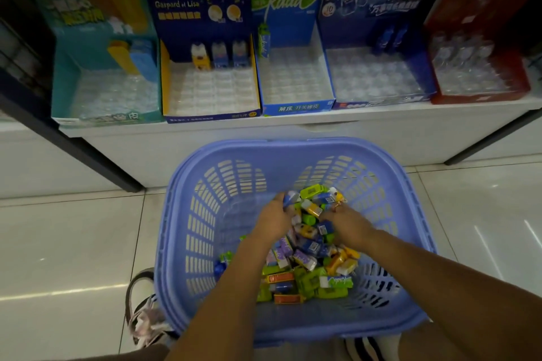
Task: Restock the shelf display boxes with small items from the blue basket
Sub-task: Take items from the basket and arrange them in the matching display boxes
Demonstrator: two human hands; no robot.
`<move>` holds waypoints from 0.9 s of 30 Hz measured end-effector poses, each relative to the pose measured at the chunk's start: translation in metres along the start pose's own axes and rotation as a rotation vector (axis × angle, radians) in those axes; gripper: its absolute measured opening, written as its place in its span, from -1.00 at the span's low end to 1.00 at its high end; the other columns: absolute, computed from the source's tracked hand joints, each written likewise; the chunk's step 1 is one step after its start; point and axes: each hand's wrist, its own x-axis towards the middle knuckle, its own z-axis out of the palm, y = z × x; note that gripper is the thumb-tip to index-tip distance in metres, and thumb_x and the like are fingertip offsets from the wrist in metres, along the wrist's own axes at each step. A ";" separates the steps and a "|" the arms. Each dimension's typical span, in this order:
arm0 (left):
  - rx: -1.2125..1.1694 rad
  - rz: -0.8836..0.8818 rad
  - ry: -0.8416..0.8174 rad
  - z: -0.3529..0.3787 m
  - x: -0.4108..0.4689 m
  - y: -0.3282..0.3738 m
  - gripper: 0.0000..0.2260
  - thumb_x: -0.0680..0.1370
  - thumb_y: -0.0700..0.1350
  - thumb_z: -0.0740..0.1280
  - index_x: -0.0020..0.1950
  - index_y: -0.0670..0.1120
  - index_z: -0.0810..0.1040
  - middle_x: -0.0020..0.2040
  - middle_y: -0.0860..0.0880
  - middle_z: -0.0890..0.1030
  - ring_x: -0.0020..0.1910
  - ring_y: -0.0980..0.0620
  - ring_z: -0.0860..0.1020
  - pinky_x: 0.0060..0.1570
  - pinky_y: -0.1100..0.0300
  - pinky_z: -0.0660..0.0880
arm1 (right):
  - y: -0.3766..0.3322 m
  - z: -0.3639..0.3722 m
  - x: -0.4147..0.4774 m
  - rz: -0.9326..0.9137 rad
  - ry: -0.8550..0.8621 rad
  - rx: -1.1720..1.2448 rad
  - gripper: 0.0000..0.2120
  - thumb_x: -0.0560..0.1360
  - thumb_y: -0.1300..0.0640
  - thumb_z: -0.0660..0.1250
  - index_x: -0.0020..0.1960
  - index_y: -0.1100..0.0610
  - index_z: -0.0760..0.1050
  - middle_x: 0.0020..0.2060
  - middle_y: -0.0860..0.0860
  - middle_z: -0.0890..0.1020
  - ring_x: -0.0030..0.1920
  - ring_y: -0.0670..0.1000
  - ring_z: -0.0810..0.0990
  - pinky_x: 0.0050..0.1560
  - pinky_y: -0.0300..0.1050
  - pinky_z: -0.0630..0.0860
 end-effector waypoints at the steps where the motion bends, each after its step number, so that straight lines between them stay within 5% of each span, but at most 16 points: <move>1: -0.065 0.007 -0.008 -0.005 0.000 0.003 -0.74 0.64 -0.12 0.16 0.30 -0.18 0.39 0.04 -0.21 0.54 -0.17 -0.07 0.47 -0.17 0.11 0.39 | -0.004 0.004 0.001 -0.034 0.013 -0.140 -0.47 0.47 0.31 0.30 0.40 0.05 0.32 0.31 0.14 0.39 0.33 0.18 0.33 0.18 0.04 0.40; 5: -0.375 -0.052 -0.003 -0.027 -0.010 0.015 -0.66 0.53 0.18 0.29 -0.06 -0.11 0.44 -0.31 -0.03 0.43 -0.40 0.07 0.40 -0.33 0.12 0.41 | -0.010 0.003 0.008 -0.113 0.074 -0.345 -0.49 0.48 0.35 0.24 0.41 0.15 0.29 0.24 0.16 0.47 0.30 0.18 0.34 0.19 0.03 0.37; 7: -0.512 -0.079 0.063 -0.037 -0.015 0.022 -0.59 0.50 0.22 0.31 -0.16 -0.15 0.44 -0.42 -0.02 0.34 -0.53 0.10 0.31 -0.42 0.17 0.32 | -0.012 -0.001 0.008 -0.113 0.017 -0.291 -0.66 0.52 0.29 0.23 0.28 0.15 0.40 0.08 0.15 0.53 0.19 0.16 0.43 0.16 0.01 0.37; 9: -0.577 -0.075 0.121 -0.049 -0.019 0.032 -0.62 0.52 0.18 0.31 -0.21 -0.15 0.49 -0.45 -0.03 0.33 -0.59 0.11 0.25 -0.48 0.19 0.26 | -0.018 -0.012 0.001 -0.051 -0.009 0.008 -0.89 0.59 0.16 0.18 -0.09 0.11 0.44 -0.27 0.09 0.44 -0.15 0.09 0.45 -0.05 -0.01 0.37; 10: -0.587 -0.058 0.140 -0.055 -0.021 0.038 -0.64 0.53 0.16 0.30 -0.23 -0.13 0.51 -0.44 -0.04 0.34 -0.58 0.10 0.25 -0.50 0.20 0.24 | -0.021 -0.020 -0.004 -0.005 -0.033 0.204 -0.78 0.62 0.09 0.15 -0.19 0.12 0.38 -0.35 0.09 0.37 -0.28 0.06 0.40 -0.14 -0.03 0.35; 14: -0.679 0.106 0.216 -0.086 -0.033 0.066 -0.63 0.54 0.16 0.27 -0.17 -0.15 0.53 -0.38 -0.07 0.39 -0.48 0.05 0.26 -0.51 0.26 0.24 | -0.035 -0.078 -0.027 -0.045 0.083 0.880 -0.82 0.61 0.14 0.18 0.17 0.16 0.44 -0.22 0.07 0.59 -0.26 0.10 0.60 -0.12 -0.06 0.57; 19: -0.748 0.330 0.366 -0.134 -0.048 0.096 -0.67 0.63 0.09 0.13 -0.07 -0.10 0.56 -0.43 0.06 0.51 -0.53 0.13 0.41 -0.53 0.29 0.35 | -0.072 -0.183 -0.044 -0.239 0.508 1.142 -0.93 0.51 0.15 0.34 -0.09 0.00 0.59 -0.43 -0.06 0.62 -0.40 -0.15 0.59 -0.30 -0.32 0.52; 24: -0.691 0.351 0.582 -0.165 -0.060 0.098 -0.75 0.64 0.07 0.12 -0.18 0.14 0.51 -0.27 0.14 0.49 -0.38 0.29 0.43 -0.31 0.39 0.40 | -0.119 -0.264 -0.010 -0.301 0.817 0.833 -0.84 0.47 0.21 0.39 0.04 0.14 0.52 -0.22 -0.01 0.57 -0.27 -0.14 0.55 -0.15 -0.30 0.53; 27: -0.578 0.429 0.648 -0.179 -0.063 0.090 -0.76 0.64 -0.01 0.14 -0.20 0.06 0.45 -0.37 0.19 0.45 -0.40 0.30 0.38 -0.35 0.45 0.30 | -0.142 -0.295 0.019 -0.283 0.857 0.529 -0.79 0.46 0.22 0.39 0.08 0.22 0.53 -0.05 0.08 0.62 -0.11 -0.02 0.55 -0.12 -0.35 0.43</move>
